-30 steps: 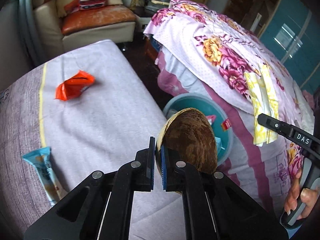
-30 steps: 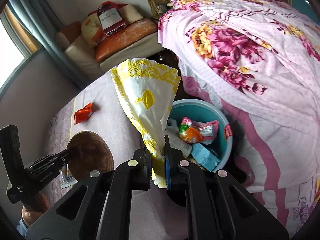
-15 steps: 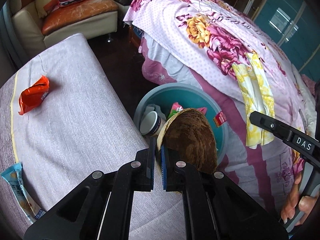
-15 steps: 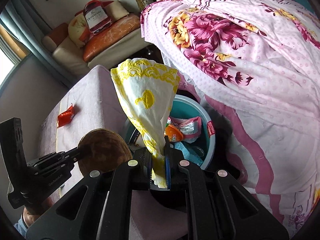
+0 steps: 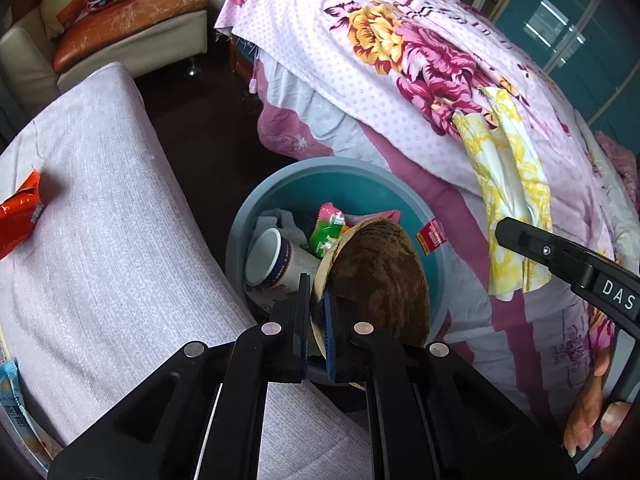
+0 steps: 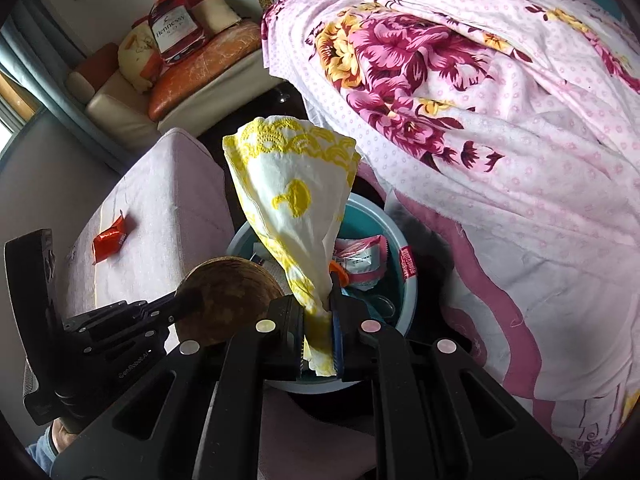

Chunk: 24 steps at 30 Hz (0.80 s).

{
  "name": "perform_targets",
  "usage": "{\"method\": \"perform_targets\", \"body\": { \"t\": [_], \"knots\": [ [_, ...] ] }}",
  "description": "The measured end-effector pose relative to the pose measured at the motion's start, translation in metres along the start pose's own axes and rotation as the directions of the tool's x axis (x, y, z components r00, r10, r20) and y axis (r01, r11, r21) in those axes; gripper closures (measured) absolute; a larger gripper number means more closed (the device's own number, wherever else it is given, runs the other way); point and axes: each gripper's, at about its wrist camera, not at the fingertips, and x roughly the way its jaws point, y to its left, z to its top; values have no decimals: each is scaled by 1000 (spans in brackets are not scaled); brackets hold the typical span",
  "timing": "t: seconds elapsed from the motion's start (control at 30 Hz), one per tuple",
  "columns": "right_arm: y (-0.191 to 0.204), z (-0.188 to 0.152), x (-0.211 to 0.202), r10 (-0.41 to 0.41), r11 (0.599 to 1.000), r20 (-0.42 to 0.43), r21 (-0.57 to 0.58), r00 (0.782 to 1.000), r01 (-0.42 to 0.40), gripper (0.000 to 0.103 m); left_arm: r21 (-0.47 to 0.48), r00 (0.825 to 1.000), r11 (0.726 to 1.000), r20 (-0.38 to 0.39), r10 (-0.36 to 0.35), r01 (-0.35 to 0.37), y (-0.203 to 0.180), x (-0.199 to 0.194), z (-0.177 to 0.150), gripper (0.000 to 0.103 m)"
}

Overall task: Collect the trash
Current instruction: 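Open the left tool to drop the bowl while the right tool releases the wrapper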

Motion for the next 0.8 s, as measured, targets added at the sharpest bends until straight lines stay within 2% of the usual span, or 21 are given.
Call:
{"method": "perform_targets", "body": {
  "t": [0.1, 0.17, 0.2, 0.23, 0.3, 0.7, 0.73, 0.77, 0.8],
  "knots": [
    [-1, 0, 0, -18, 1000, 0, -1, 1000, 18, 91, -15, 999, 999, -19, -39, 39, 1, 6, 2, 84],
    [-1, 1, 1, -22, 1000, -4, 0, 1000, 22, 91, -14, 999, 999, -14, -37, 37, 3, 5, 1, 60],
    [0, 1, 3, -23, 1000, -7, -2, 1000, 23, 91, -14, 1000, 1000, -1, -23, 22, 5, 2, 0, 36],
    [0, 2, 3, -24, 1000, -8, -2, 1000, 24, 91, -17, 1000, 1000, 18, -7, 8, 7, -2, -1, 26],
    [2, 2, 6, -23, 1000, -16, -10, 1000, 23, 91, -28, 999, 1000, 42, -7, 8, 13, -12, -4, 25],
    [31, 0, 26, -26, 998, -68, -63, 997, 21, 89, -95, 998, 995, 64, -5, 11, 45, -40, -25, 15],
    [34, -1, 27, -23, 998, -73, -65, 997, 18, 83, -95, 998, 995, 64, -5, 11, 47, -41, -26, 15],
    [37, -1, 30, -22, 998, -78, -68, 997, 17, 67, -96, 998, 995, 65, -4, 10, 49, -42, -27, 15],
    [40, -2, 31, -29, 997, -76, -76, 997, 23, 59, -97, 998, 995, 66, -3, 9, 50, -43, -28, 15]
  ]
}}
